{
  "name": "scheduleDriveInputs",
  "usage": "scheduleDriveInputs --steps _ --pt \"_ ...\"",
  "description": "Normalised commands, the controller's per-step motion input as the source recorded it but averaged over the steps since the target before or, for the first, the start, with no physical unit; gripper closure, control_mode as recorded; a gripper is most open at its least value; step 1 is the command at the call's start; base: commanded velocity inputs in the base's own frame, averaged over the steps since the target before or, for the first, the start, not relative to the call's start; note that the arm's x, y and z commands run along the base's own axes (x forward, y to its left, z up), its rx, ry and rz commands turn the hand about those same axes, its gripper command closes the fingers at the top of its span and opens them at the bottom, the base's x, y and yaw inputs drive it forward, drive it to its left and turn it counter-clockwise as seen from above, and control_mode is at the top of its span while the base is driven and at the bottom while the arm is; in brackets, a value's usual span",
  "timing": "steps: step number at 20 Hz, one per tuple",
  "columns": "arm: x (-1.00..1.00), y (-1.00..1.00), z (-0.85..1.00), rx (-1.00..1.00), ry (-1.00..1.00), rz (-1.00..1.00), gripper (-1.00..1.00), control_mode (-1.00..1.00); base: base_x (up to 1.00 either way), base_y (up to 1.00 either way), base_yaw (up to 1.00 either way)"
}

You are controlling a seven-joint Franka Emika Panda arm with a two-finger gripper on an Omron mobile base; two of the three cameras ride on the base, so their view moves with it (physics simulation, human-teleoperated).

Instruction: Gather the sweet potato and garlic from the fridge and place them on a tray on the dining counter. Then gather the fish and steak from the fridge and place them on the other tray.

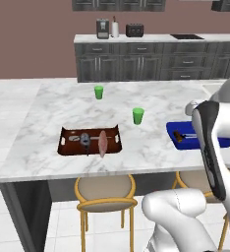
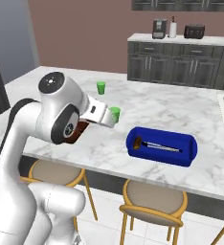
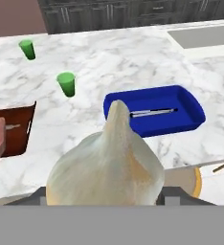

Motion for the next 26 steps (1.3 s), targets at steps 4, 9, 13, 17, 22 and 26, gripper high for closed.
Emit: scheduleDriveInputs --steps 4,9,13,17,22,26 --pt "0.29 -0.69 -0.63 0.01 0.11 0.0 1.0 -1.0 0.0 0.0 0.0" --pt "0.51 -0.7 -0.41 0.0 0.06 -0.02 1.0 -1.0 0.0 0.0 0.0" --pt "0.63 -0.53 -0.43 0.0 0.11 -0.04 1.0 -1.0 0.0 0.0 0.0" --pt "0.65 -0.4 -0.43 0.01 0.13 0.0 1.0 -1.0 0.0 0.0 0.0" --pt "0.62 -0.26 -0.4 0.0 0.08 0.0 1.0 -1.0 0.0 0.0 0.0" --pt "0.48 -0.06 -0.47 0.0 0.01 0.0 1.0 -1.0 0.0 0.0 0.0"
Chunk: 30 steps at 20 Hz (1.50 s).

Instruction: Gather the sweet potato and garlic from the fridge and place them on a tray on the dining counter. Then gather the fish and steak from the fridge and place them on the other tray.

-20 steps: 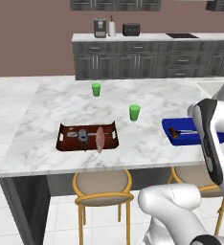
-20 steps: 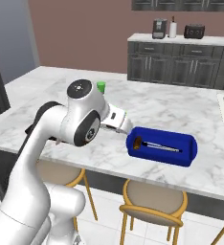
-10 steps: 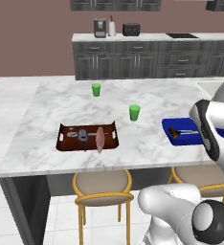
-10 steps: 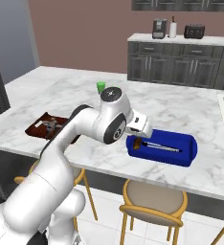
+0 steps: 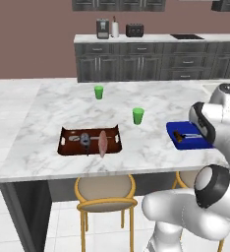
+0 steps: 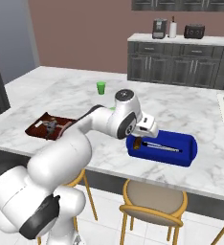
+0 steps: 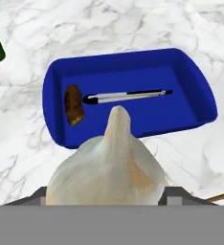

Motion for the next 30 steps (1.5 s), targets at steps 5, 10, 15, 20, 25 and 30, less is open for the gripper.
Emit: scheduleDriveInputs --steps 5,10,15,20,25,30 --pt "0.43 -0.06 -0.49 0.0 0.0 0.0 1.0 -1.0 0.0 0.0 0.0" --pt "0.42 -0.13 -0.47 0.0 0.0 0.0 1.0 -1.0 0.0 0.0 0.0" --pt "0.29 -0.14 -0.41 0.0 0.0 0.0 1.0 -1.0 0.0 0.0 0.0" --pt "0.28 -0.16 -0.37 0.0 0.0 0.0 1.0 -1.0 0.0 0.0 0.0" --pt "0.26 -0.15 -0.26 0.01 0.0 0.0 1.0 -1.0 0.0 0.0 0.0" --pt "0.18 -0.06 -0.17 0.0 -0.01 0.0 1.0 -1.0 0.0 0.0 0.0"
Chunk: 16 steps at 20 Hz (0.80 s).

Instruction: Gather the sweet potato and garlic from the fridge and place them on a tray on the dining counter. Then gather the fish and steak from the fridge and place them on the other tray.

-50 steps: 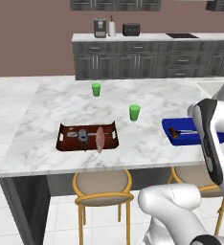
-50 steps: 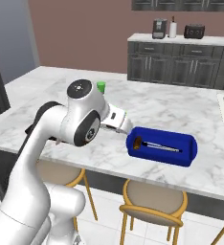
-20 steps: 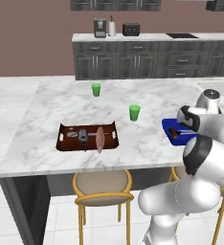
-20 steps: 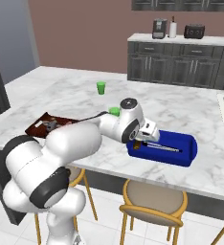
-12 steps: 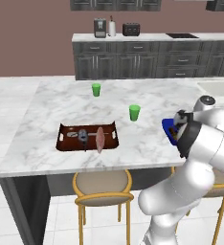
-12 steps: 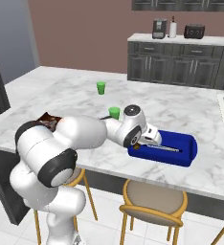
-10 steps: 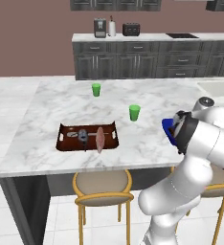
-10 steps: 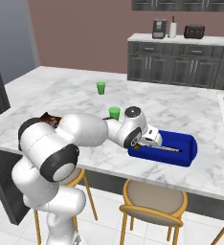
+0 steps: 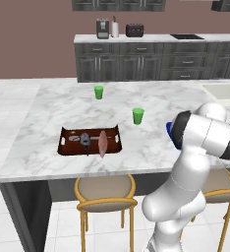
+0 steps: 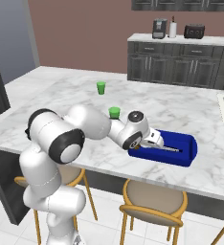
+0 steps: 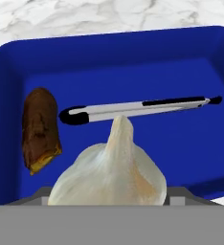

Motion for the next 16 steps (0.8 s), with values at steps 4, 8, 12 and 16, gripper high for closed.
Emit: scheduleDriveInputs --steps 4,8,12,16 --pt "0.15 -0.1 -0.19 0.0 0.0 0.0 1.0 -1.0 0.0 0.0 0.0" --pt "0.15 -0.11 -0.22 0.0 0.0 0.0 1.0 -1.0 0.0 0.0 0.0" --pt "0.17 -0.1 -0.22 0.0 0.0 0.0 1.0 -1.0 0.0 0.0 0.0" --pt "0.18 -0.1 -0.2 0.0 0.0 0.0 1.0 -1.0 0.0 0.0 0.0"
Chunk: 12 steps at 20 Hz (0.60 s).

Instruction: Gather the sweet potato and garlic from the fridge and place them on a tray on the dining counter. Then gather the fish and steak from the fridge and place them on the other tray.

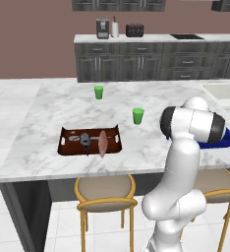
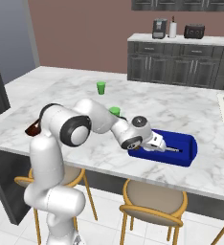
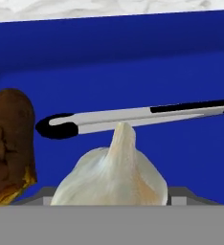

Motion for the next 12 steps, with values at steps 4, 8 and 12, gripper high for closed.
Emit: scheduleDriveInputs --steps 4,8,12 --pt "0.17 -0.08 -0.18 0.0 0.0 0.0 -1.0 -1.0 0.0 0.0 0.0" --pt "0.17 -0.06 -0.09 0.01 0.0 0.0 -1.0 -1.0 0.0 0.0 0.0" --pt "0.05 -0.09 0.04 0.0 0.0 0.0 -1.0 -1.0 0.0 0.0 0.0"
